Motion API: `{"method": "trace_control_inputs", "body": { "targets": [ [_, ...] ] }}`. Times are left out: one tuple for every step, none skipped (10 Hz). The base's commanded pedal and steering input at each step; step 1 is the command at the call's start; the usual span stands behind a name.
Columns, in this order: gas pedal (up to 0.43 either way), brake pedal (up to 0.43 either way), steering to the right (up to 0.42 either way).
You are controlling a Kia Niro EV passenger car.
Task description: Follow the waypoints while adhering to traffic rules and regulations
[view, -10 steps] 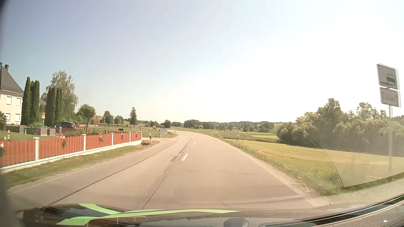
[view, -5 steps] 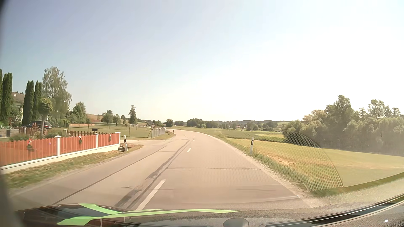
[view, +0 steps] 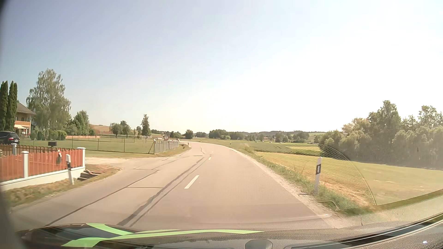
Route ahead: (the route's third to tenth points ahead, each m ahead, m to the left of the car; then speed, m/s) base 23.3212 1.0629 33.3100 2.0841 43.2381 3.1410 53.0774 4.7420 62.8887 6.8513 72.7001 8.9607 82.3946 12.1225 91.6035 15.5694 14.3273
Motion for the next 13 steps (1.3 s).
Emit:
{"method": "trace_control_inputs", "body": {
  "targets": [
    [0.197, 0.000, -0.011],
    [0.197, 0.000, -0.013],
    [0.197, 0.000, -0.016],
    [0.197, 0.000, -0.019],
    [0.197, 0.000, -0.020],
    [0.189, 0.000, -0.019],
    [0.189, 0.000, -0.018],
    [0.177, 0.000, -0.018],
    [0.177, 0.000, -0.018],
    [0.177, 0.000, -0.018],
    [0.189, 0.000, -0.018],
    [0.189, 0.000, -0.017],
    [0.197, 0.000, -0.016]
  ]
}}
